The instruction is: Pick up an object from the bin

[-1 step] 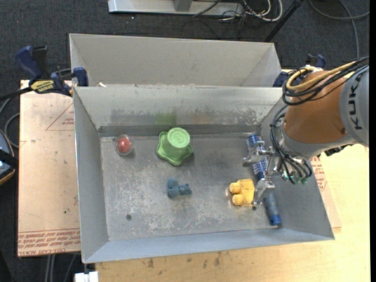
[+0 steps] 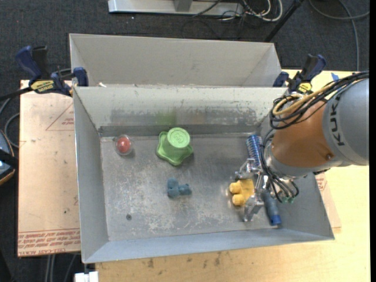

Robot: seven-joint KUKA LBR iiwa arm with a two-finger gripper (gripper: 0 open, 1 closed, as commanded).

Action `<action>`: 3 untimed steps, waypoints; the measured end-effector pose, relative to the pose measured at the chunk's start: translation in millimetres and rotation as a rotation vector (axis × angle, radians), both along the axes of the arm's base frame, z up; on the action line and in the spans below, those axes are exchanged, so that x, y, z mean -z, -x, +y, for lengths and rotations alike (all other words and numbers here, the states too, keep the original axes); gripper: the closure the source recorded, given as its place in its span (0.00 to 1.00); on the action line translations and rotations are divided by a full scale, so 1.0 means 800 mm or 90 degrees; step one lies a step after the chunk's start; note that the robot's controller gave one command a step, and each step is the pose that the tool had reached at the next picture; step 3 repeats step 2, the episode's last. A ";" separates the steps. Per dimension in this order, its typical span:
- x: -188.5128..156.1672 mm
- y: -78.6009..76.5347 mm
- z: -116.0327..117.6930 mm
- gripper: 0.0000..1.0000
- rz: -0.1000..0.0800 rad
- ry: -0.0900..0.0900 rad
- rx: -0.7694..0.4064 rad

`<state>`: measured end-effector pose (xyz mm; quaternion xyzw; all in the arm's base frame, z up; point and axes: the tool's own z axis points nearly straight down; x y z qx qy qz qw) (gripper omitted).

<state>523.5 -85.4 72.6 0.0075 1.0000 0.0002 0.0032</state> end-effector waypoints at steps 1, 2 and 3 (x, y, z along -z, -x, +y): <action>-0.004 -0.002 0.000 1.00 -0.002 0.001 -0.002; -0.179 -0.005 -0.022 1.00 -0.003 0.002 -0.059; -0.179 -0.005 -0.022 1.00 -0.003 0.002 -0.059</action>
Offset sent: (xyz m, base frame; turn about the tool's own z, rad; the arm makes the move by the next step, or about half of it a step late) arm 0.0000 0.0000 0.0000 0.0000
